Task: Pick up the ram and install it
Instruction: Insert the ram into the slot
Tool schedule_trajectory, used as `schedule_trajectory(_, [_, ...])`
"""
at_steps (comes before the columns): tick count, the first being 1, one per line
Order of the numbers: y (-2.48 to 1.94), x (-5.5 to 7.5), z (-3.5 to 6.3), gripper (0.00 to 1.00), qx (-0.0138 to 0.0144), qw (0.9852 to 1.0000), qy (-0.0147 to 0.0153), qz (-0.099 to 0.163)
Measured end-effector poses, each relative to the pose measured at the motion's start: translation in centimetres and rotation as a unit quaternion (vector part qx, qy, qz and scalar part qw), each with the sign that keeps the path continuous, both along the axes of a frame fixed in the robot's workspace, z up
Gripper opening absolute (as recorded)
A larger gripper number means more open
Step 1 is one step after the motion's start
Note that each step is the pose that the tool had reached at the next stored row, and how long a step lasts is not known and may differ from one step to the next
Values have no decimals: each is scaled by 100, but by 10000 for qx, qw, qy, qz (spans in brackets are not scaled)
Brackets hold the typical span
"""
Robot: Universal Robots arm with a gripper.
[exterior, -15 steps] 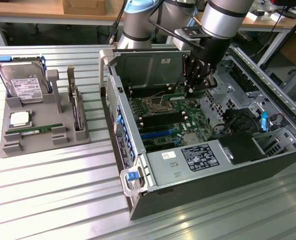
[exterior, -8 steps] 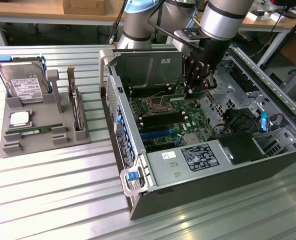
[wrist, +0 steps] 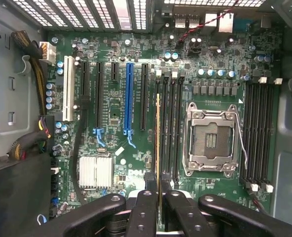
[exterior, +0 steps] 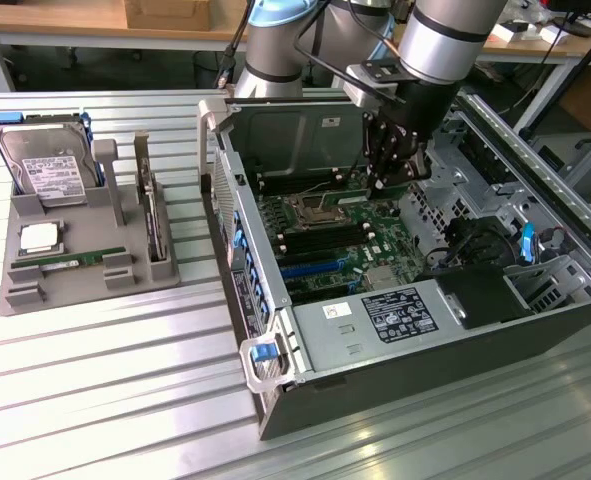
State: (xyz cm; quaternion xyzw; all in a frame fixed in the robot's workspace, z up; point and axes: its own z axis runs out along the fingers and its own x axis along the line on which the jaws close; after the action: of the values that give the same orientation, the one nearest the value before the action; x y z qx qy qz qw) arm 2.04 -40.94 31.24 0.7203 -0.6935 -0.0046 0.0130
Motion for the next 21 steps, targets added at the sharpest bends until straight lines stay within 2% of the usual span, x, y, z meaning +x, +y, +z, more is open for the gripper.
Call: schedule_trajectory(21, [0, 0, -89, 13, 1, 10000, 0, 0])
